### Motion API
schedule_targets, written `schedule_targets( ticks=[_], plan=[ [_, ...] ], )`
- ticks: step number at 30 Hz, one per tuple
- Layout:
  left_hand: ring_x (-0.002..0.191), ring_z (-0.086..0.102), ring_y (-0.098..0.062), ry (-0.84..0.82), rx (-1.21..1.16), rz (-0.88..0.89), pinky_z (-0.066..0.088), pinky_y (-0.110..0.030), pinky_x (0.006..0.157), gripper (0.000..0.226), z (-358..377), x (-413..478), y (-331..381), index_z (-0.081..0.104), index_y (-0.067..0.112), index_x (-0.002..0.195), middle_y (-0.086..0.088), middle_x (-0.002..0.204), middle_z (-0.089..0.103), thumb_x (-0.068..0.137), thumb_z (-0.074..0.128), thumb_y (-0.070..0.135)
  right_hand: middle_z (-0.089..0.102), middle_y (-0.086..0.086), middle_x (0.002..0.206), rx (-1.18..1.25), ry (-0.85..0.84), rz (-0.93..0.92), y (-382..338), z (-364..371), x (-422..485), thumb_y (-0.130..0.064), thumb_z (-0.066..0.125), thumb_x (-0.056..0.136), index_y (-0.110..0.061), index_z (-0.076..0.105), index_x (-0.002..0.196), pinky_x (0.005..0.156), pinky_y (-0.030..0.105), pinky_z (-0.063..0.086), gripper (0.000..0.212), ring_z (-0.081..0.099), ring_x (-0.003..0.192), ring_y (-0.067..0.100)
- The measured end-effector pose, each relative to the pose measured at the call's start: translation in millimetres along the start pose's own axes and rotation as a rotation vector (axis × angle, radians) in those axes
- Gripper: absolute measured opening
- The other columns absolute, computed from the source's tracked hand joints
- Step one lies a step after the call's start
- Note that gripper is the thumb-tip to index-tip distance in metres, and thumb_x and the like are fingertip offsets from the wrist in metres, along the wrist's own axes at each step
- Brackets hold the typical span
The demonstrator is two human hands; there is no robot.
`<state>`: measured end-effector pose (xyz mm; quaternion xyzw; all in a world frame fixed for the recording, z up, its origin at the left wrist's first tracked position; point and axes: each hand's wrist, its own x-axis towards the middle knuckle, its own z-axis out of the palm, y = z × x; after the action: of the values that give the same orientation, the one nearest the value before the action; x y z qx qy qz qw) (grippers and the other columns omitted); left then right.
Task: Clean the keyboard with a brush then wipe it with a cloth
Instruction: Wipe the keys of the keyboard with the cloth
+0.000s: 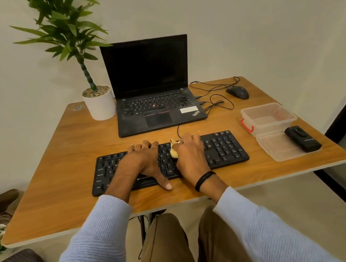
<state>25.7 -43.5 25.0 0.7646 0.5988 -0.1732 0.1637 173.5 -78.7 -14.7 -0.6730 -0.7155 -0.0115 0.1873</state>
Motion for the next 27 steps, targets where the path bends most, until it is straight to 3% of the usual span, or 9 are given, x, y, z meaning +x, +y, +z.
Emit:
schedule_targets(
  ticks=[4,8,11,16,20,23,25,27],
  plan=[
    [0.155,0.005,-0.036,0.01,-0.045,0.002,0.0,-0.056,0.126,0.158,2.2,-0.3,-3.7,-0.003,0.024,0.163,-0.008,0.169,0.007,0.044,0.089,0.073,0.048,0.005,0.118,0.01,0.024,0.253,20.7,-7.8,16.2,-0.017,0.065,0.089,-0.024,0.065,0.123,0.1,0.039,0.037,0.034,0.039,0.114,0.027],
    [0.155,0.007,-0.036,0.014,-0.047,0.013,0.002,-0.055,0.126,0.157,1.0,0.0,-2.8,-0.001,0.023,0.163,-0.009,0.168,0.008,0.045,0.089,0.073,0.048,0.005,0.118,0.023,-0.047,0.071,-6.4,-0.8,5.3,-0.016,0.064,0.09,-0.027,0.065,0.123,0.101,0.041,0.036,0.035,0.038,0.115,0.027],
    [0.154,0.009,-0.036,0.027,-0.067,0.014,0.004,-0.055,0.126,0.157,2.9,-0.6,-4.5,0.0,0.025,0.163,-0.008,0.167,0.011,0.042,0.089,0.074,0.05,0.003,0.117,0.031,-0.01,0.207,1.8,-1.9,16.0,-0.019,0.064,0.089,-0.035,0.064,0.123,0.101,0.043,0.033,0.038,0.04,0.114,0.027],
    [0.155,0.008,-0.035,0.027,-0.096,0.022,0.002,-0.053,0.126,0.155,4.2,-1.9,-5.9,-0.001,0.025,0.163,-0.008,0.168,0.009,0.046,0.09,0.072,0.048,0.002,0.111,0.063,-0.046,-0.061,-30.7,6.2,4.7,-0.019,0.056,0.093,-0.035,0.066,0.119,0.099,0.043,0.029,0.032,0.039,0.11,0.027],
    [0.155,0.005,-0.034,0.045,-0.104,0.026,0.0,-0.054,0.126,0.155,6.2,-4.5,-8.2,0.0,0.026,0.162,-0.007,0.168,0.009,0.045,0.089,0.073,0.051,0.0,0.113,0.01,-0.043,-0.017,-14.4,-0.5,17.0,-0.021,0.058,0.093,-0.041,0.064,0.12,0.1,0.046,0.028,0.034,0.041,0.112,0.028],
    [0.155,0.003,-0.034,0.043,-0.11,0.033,-0.003,-0.055,0.126,0.156,6.3,-5.7,-9.5,-0.003,0.026,0.162,-0.005,0.168,0.006,0.046,0.089,0.073,0.057,0.004,0.114,-0.06,-0.017,0.054,13.5,-18.8,28.0,-0.017,0.063,0.09,-0.033,0.066,0.12,0.098,0.045,0.036,0.034,0.046,0.113,0.029],
    [0.156,0.003,-0.034,0.041,-0.11,0.034,-0.004,-0.055,0.125,0.156,5.3,-5.2,-9.1,-0.003,0.026,0.163,-0.007,0.168,0.007,0.046,0.089,0.072,0.063,0.009,0.114,0.051,0.041,0.17,42.2,-31.1,40.2,-0.013,0.066,0.089,-0.019,0.068,0.115,0.092,0.041,0.046,0.027,0.055,0.11,0.03],
    [0.156,0.002,-0.035,0.037,-0.089,0.034,-0.006,-0.056,0.125,0.156,3.5,-3.8,-7.7,-0.004,0.024,0.163,-0.008,0.169,0.006,0.046,0.088,0.073,0.067,0.01,0.11,0.123,0.153,0.258,65.8,-37.0,49.5,-0.009,0.065,0.089,-0.016,0.071,0.112,0.083,0.034,0.048,0.025,0.061,0.103,0.028]
  ],
)
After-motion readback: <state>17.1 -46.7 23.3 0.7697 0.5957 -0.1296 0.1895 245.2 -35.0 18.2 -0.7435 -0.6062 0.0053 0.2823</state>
